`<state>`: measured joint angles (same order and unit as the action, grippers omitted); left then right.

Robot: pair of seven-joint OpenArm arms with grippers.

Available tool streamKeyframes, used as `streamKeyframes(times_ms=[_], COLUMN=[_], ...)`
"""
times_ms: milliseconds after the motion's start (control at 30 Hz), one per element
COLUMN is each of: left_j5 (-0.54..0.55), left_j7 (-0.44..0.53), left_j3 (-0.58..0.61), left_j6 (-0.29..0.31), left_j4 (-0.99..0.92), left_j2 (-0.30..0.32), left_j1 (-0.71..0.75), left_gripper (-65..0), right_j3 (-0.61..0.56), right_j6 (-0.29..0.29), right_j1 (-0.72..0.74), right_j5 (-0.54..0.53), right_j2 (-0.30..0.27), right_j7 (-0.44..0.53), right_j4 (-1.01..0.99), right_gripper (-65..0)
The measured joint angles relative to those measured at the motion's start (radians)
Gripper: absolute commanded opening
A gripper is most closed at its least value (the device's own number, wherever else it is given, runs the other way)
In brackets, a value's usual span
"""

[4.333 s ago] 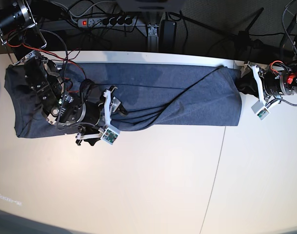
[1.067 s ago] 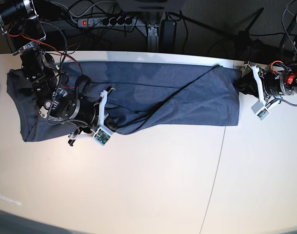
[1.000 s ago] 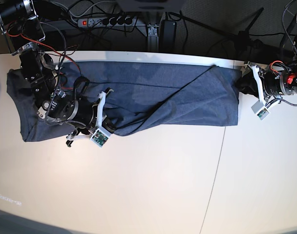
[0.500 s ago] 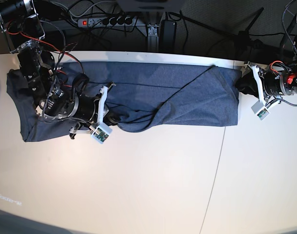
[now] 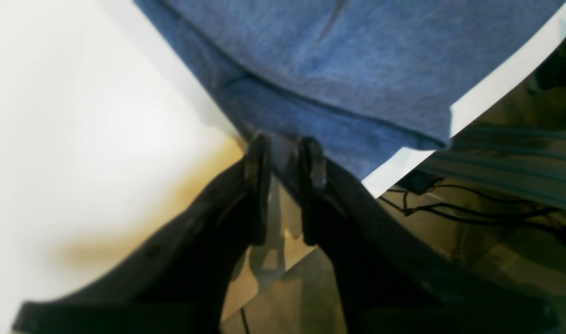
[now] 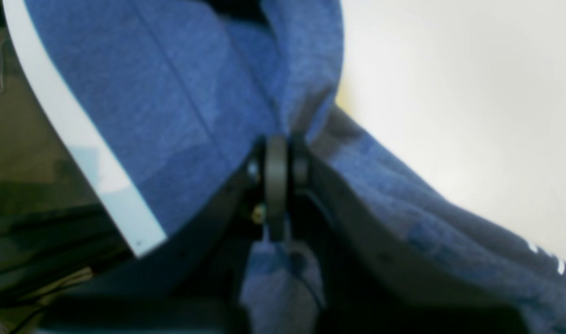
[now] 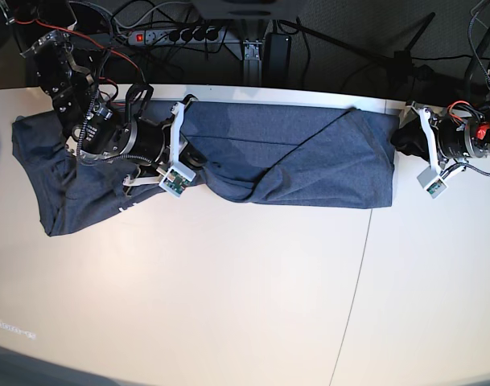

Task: Fold the T-shirt properly
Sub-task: 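Pull the grasped edge with the right gripper back toward the shirt end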

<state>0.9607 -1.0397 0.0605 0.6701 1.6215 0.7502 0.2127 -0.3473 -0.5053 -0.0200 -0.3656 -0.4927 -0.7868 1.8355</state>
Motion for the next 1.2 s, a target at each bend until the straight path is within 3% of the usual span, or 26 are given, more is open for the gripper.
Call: streamKeyframes(times_ms=[100, 200, 233, 300, 600, 900, 1067, 1133, 1200], left_j5=[0.000, 0.001, 0.001, 0.001, 0.001, 0.002, 0.065, 0.064, 0.063], left_j7=[0.000, 0.000, 0.000, 0.000, -0.012, -0.019, -0.018, -0.018, -0.005], left_j3=[0.000, 0.000, 0.000, 0.000, 0.000, 0.000, 0.000, 0.000, 0.000], left_j6=[0.000, 0.000, 0.000, 0.000, 0.000, 0.000, 0.000, 0.000, 0.000], left_j4=[0.000, 0.000, 0.000, 0.000, 0.000, 0.000, 0.000, 0.000, 0.000], left_j2=[0.000, 0.000, 0.000, 0.000, 0.000, 0.015, 0.014, 0.014, 0.014], left_j1=[0.000, 0.000, 0.000, 0.000, 0.000, 0.000, -0.001, -0.003, -0.007], left_gripper=[-50.7, -50.7, -50.7, -50.7, -50.7, -50.7, -50.8, -50.8, -50.8], right_j3=[0.000, 0.000, 0.000, 0.000, 0.076, 0.100, 0.105, 0.117, 0.134], right_j6=[0.000, 0.000, 0.000, 0.000, 0.000, 0.000, 0.000, 0.001, 0.007], right_j1=[-0.001, -0.003, -0.002, -0.002, 0.032, 0.030, 0.031, 0.031, 0.028], right_j5=[0.000, -0.003, -0.006, -0.005, 0.131, 0.122, 0.122, 0.122, 0.118], right_j2=[0.000, 0.000, 0.000, 0.000, -0.016, -0.149, -0.211, -0.210, -0.208], right_j7=[0.000, 0.000, 0.000, 0.000, 0.023, 0.024, 0.038, 0.042, 0.061], right_j4=[0.000, 0.000, 0.000, 0.000, 0.000, -0.001, -0.026, -0.058, -0.082], right_gripper=[-62.3, -34.1, -28.1, -24.7, -24.7, -24.7, -26.4, -39.6, -64.2])
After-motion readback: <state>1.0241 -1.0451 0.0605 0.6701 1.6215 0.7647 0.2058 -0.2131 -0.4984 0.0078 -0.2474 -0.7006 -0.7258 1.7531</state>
